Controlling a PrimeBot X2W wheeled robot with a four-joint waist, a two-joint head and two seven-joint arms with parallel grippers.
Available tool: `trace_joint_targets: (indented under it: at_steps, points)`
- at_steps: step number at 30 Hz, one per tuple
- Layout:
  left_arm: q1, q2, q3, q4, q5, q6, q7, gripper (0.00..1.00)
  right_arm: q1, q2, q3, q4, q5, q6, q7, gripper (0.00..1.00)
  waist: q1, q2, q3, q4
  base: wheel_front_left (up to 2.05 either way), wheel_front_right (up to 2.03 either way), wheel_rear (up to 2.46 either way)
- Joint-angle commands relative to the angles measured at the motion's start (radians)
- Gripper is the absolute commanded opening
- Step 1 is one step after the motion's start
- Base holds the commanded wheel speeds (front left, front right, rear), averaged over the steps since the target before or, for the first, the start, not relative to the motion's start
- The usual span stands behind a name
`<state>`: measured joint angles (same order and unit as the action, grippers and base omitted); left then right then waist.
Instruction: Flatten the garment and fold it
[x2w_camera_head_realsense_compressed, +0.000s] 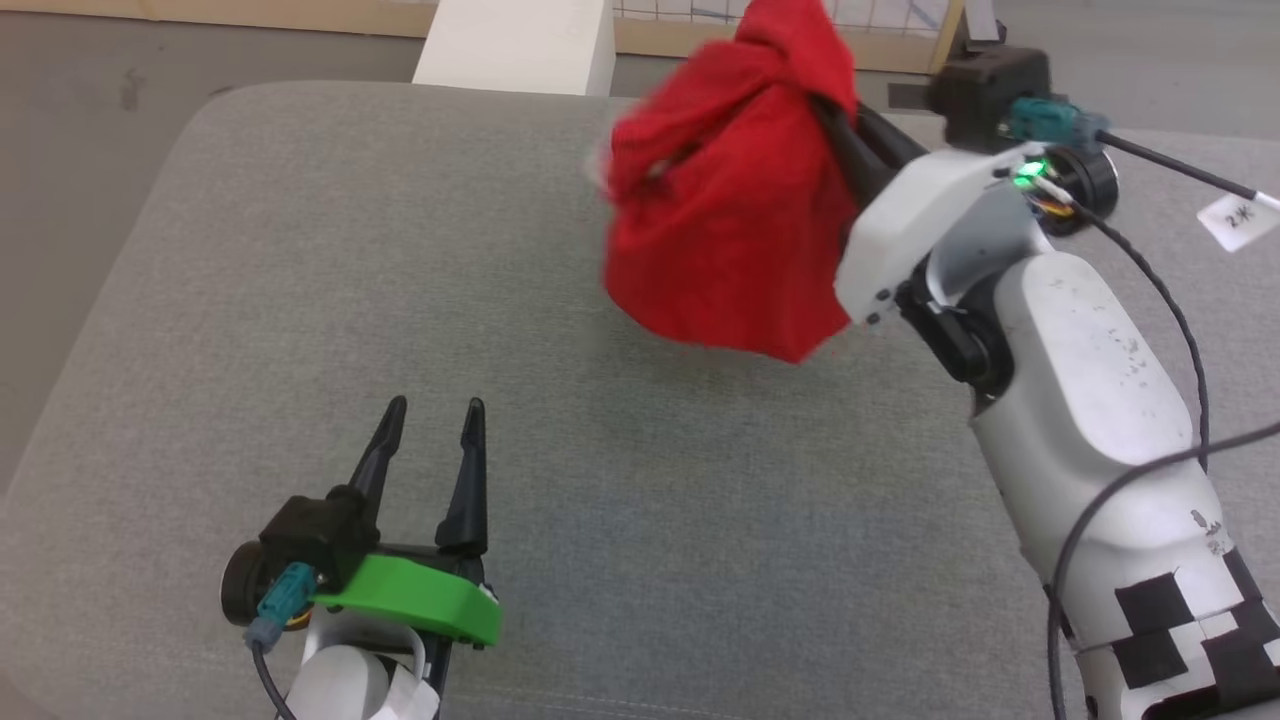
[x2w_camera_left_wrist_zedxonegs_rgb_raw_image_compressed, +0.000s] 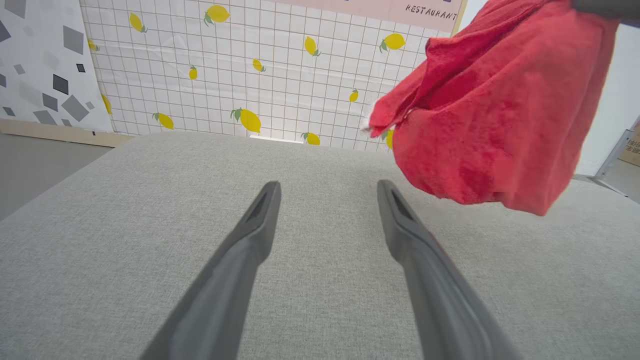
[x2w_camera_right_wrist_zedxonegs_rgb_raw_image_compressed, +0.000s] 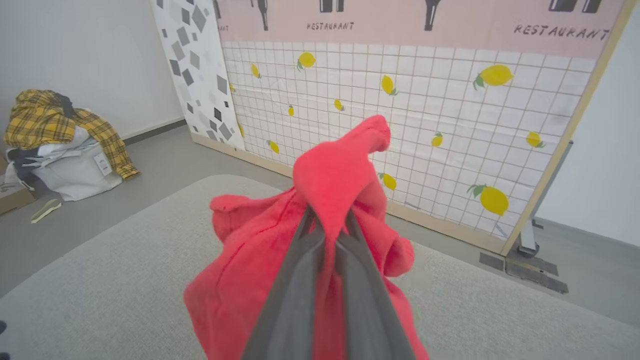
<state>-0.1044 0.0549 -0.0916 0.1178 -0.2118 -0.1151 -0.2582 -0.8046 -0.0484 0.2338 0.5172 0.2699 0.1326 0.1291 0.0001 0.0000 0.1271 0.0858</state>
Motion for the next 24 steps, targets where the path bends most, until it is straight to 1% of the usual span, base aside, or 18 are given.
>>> trace_joint_targets:
  at_steps: [1,6,9,12,13,14,15,17,19,20,22,23,24]
  points:
    - [-0.013,-0.004,-0.004,0.002,0.002,-0.008,-0.004,1.00,0.010,-0.002,-0.030,0.036,-0.004,-0.002,-0.014,0.00,-0.0001,0.0000,-0.006,0.009,0.00,0.00,0.00]
    - [0.001,-0.004,-0.002,0.000,-0.003,-0.010,-0.004,1.00,0.091,-0.002,-0.201,0.186,-0.133,-0.002,-0.013,0.00,-0.0001,0.0000,-0.015,0.016,0.00,0.00,0.00]
    - [0.013,-0.004,0.004,-0.002,-0.001,-0.010,-0.004,1.00,0.165,-0.002,-0.301,0.242,-0.210,-0.002,-0.006,0.00,-0.0001,0.0000,-0.022,0.011,0.00,0.00,0.00]
    - [0.020,-0.004,0.009,-0.002,0.001,-0.011,-0.004,1.00,0.241,-0.002,-0.416,0.261,-0.282,-0.002,-0.002,0.00,-0.0001,0.0000,-0.027,0.000,0.00,0.00,0.00]
    - [0.021,-0.004,0.009,-0.003,0.002,-0.011,-0.004,1.00,0.262,-0.002,-0.447,0.259,-0.300,-0.002,-0.001,0.21,-0.0001,0.0000,-0.028,-0.003,0.00,0.00,0.00]
    - [0.021,-0.004,0.010,-0.004,0.003,-0.011,-0.004,1.00,0.288,-0.002,-0.481,0.248,-0.332,-0.002,-0.002,0.69,-0.0001,0.0000,-0.030,-0.008,0.00,0.00,0.00]
    - [0.021,-0.004,0.010,-0.004,0.003,-0.011,-0.004,1.00,0.308,-0.002,-0.507,0.236,-0.354,-0.002,0.000,1.00,-0.0001,0.0000,-0.031,-0.012,0.00,0.00,0.00]
    - [0.020,-0.004,0.011,-0.004,0.006,-0.011,-0.004,1.00,0.351,-0.002,-0.553,0.196,-0.397,-0.002,0.001,1.00,-0.0001,0.0000,-0.033,-0.017,0.00,0.00,0.00]
    - [0.018,-0.005,0.013,-0.006,0.006,-0.011,-0.004,1.00,0.389,-0.002,-0.571,0.138,-0.422,-0.002,-0.009,1.00,-0.0001,0.0000,-0.034,-0.023,0.00,0.00,0.00]
    - [0.018,-0.005,0.014,-0.007,0.005,-0.012,-0.004,1.00,0.406,-0.002,-0.560,0.099,-0.432,-0.002,-0.023,1.00,-0.0001,0.0000,-0.034,-0.025,0.00,0.00,0.00]
    - [0.016,-0.005,0.015,-0.011,0.002,-0.012,-0.004,1.00,0.426,-0.002,-0.503,0.016,-0.422,-0.002,-0.070,1.00,-0.0001,0.0000,-0.029,-0.029,0.00,0.00,0.00]
    - [0.014,-0.005,0.014,-0.013,0.001,-0.012,-0.004,1.00,0.436,-0.002,-0.452,-0.029,-0.418,-0.002,-0.091,1.00,-0.0001,0.0000,-0.025,-0.030,0.00,0.00,0.00]
    - [0.013,-0.005,0.013,-0.014,0.000,-0.012,-0.004,1.00,0.440,-0.002,-0.426,-0.054,-0.410,-0.002,-0.099,1.00,-0.0001,0.0000,-0.022,-0.031,0.00,0.00,0.00]
